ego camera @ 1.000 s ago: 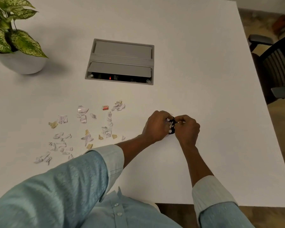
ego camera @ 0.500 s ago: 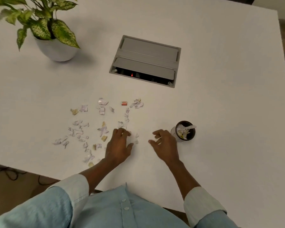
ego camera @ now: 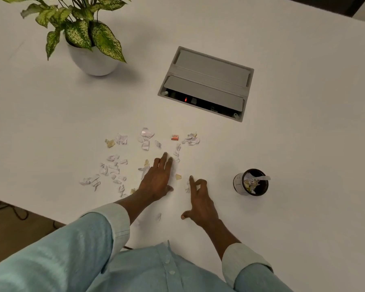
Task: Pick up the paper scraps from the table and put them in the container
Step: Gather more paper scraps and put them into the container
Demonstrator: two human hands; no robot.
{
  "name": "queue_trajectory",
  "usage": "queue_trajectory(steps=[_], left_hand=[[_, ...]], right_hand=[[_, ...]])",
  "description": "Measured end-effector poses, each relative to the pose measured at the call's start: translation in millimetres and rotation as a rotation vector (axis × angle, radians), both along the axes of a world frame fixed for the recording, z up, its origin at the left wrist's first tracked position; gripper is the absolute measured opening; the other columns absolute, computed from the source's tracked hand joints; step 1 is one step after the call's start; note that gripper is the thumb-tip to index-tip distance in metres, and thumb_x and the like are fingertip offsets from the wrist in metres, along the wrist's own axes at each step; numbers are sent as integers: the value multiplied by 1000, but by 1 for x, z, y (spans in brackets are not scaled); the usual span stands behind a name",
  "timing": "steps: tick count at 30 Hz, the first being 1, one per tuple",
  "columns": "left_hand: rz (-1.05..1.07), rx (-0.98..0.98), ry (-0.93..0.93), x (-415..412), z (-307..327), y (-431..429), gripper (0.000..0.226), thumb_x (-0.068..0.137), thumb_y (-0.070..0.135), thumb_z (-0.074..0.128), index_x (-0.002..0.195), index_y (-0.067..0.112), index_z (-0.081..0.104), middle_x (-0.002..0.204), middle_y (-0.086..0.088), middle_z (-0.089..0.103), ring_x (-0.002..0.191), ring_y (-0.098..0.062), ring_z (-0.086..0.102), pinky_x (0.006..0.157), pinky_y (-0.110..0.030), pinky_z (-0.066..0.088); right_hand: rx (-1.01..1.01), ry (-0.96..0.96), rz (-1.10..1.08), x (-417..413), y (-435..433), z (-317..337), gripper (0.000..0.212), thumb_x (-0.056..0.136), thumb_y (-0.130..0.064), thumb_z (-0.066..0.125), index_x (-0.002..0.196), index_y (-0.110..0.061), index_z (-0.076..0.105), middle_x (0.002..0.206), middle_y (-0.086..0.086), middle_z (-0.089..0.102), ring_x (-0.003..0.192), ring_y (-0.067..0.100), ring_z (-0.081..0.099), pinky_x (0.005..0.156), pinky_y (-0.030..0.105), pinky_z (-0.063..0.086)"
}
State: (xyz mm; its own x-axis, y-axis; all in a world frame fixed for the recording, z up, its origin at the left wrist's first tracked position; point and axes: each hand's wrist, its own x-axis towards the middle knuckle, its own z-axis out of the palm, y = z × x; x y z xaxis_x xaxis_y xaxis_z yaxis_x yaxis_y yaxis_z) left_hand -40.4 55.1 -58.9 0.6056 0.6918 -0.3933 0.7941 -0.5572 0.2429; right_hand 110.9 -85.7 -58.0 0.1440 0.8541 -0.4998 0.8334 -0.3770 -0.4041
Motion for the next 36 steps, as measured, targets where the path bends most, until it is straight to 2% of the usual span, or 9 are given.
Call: queue_trajectory(steps=[5, 9, 14, 17, 22, 27, 31, 33, 36], left_hand=[[-97, -15, -33, 16, -11, 11, 110, 80, 34, 87, 162, 8, 17, 172, -15, 8, 149, -37, 26, 106, -47, 52], [-170, -1, -103, 18, -18, 14, 72, 85, 17, 82, 147, 6, 49, 161, -17, 37, 138, -37, 42, 95, -47, 58], [-146, 48, -210, 18, -23, 7, 25, 88, -3, 68, 111, 6, 66, 126, -11, 57, 108, -27, 50, 73, -40, 56], [-164, 69, -240, 17, -22, 0, 19, 83, -8, 65, 93, 7, 65, 105, -9, 59, 91, -24, 49, 66, -40, 51], [-54, 11, -290, 17, -23, -12, 19, 83, -11, 65, 87, 8, 66, 93, -9, 62, 83, -26, 55, 63, -38, 48], [175, -139, -419, 33, -12, -23, 9, 83, 0, 71, 84, 9, 70, 87, -3, 63, 78, -19, 58, 67, -35, 50], [325, -213, -582, 61, 13, -38, 10, 79, 1, 78, 83, 10, 76, 82, 2, 67, 69, -10, 59, 62, -21, 47], [343, -228, -674, 78, 29, -47, 10, 81, 3, 79, 82, 11, 76, 81, 3, 67, 70, -8, 61, 61, -23, 50], [320, -285, -767, 108, 52, -58, 8, 84, 8, 80, 84, 15, 76, 84, 4, 68, 72, -9, 65, 64, -29, 57]], right_hand=[[49, -34, 0, -3, 14, -6, 108, 77, -35, 87, 159, -15, 20, 147, 9, 26, 128, 22, 47, 95, 31, 55], [155, -50, 19, -7, 23, -14, 58, 80, -25, 86, 130, -10, 61, 125, 7, 53, 113, 23, 53, 76, 32, 59], [243, -52, 56, -12, 25, -25, 19, 86, -10, 75, 105, -11, 73, 110, 5, 65, 98, 24, 60, 73, 35, 59], [249, -33, 38, -14, 24, -32, 17, 84, -5, 73, 99, -12, 75, 108, 5, 68, 92, 23, 61, 72, 37, 60], [268, -7, -47, -17, 20, -28, 9, 85, -7, 72, 92, -11, 77, 100, 5, 70, 86, 23, 63, 71, 33, 59], [174, 110, -424, -3, 10, -17, 12, 79, -10, 77, 88, -17, 81, 93, -2, 71, 79, 13, 67, 75, 26, 57], [316, 106, -667, 26, -12, 10, 17, 71, -6, 80, 76, -23, 79, 80, -10, 71, 63, 4, 64, 64, 21, 55], [410, 82, -751, 43, -23, 31, 20, 72, -5, 82, 76, -24, 78, 78, -12, 70, 63, 4, 65, 64, 23, 56], [536, 48, -900, 73, -34, 67, 19, 74, -4, 84, 79, -22, 79, 78, -11, 71, 65, 3, 66, 69, 9, 48]])
